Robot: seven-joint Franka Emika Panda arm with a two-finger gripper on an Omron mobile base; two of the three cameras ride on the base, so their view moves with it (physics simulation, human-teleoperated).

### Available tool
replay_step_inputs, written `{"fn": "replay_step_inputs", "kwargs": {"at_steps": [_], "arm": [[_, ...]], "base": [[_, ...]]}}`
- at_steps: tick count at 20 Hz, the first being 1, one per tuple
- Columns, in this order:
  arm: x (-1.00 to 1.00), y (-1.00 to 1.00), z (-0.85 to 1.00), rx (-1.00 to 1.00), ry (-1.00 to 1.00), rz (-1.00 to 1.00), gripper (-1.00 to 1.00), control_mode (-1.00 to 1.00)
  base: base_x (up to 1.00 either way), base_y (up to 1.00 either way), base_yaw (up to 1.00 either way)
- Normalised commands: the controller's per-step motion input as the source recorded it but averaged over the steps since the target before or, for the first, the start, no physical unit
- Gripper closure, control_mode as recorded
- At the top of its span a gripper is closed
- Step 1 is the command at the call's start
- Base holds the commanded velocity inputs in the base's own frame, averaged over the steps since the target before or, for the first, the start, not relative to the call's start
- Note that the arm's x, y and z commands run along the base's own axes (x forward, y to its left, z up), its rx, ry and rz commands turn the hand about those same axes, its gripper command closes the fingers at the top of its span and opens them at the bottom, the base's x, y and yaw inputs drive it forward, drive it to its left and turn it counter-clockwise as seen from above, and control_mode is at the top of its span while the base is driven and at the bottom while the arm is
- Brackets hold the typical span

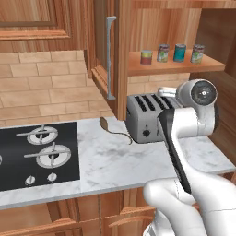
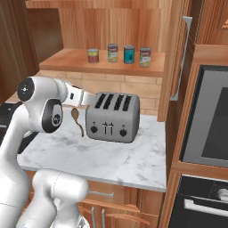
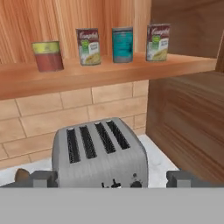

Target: Stack two cans on top of the other two cans in the cabinet.

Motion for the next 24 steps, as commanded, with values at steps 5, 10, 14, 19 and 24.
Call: {"fn": "replay_step_inputs", "kwargs": {"at_steps": [5, 10, 14, 19, 24], "arm": [[0.0, -0.31, 0.21, -0.08, 0.0, -0.14, -1.0, -1.0], [0.0, -0.34, 0.23, -0.13, 0.01, -0.07, -1.0, -1.0], [0.0, -0.33, 0.26, -0.13, 0.13, -0.07, -1.0, -1.0], [0.0, -0.32, 0.26, -0.06, 0.2, -0.04, -1.0, -1.0], [0.02, -0.25, 0.25, 0.0, 0.2, 0.0, -1.0, -1.0]], "base": [[0.0, 0.0, 0.0], [0.0, 0.0, 0.0], [0.0, 0.0, 0.0], [0.0, 0.0, 0.0], [0.0, 0.0, 0.0]]}}
